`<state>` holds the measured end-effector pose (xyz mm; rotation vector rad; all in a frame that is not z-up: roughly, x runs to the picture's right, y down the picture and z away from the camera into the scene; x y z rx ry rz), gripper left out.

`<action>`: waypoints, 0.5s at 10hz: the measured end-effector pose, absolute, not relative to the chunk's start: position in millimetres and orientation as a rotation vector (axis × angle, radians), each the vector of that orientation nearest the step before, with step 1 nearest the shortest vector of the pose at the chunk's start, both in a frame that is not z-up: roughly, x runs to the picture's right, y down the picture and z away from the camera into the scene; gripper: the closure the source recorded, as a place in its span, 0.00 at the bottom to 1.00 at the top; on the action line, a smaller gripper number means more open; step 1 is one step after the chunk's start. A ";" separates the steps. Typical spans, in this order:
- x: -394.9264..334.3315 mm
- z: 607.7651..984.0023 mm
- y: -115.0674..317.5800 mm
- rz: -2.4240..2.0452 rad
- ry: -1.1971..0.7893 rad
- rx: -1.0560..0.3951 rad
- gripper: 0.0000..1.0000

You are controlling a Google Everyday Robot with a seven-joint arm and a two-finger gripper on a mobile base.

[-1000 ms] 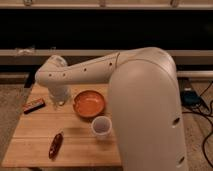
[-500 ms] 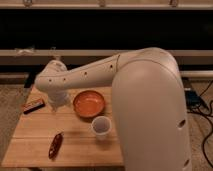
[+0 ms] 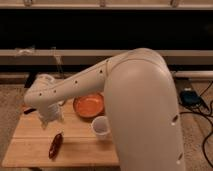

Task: Place the pepper in the ceramic bowl

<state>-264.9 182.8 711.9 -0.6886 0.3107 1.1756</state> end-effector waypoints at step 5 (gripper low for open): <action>-287.0 752.7 227.2 1.161 0.348 -0.699 0.38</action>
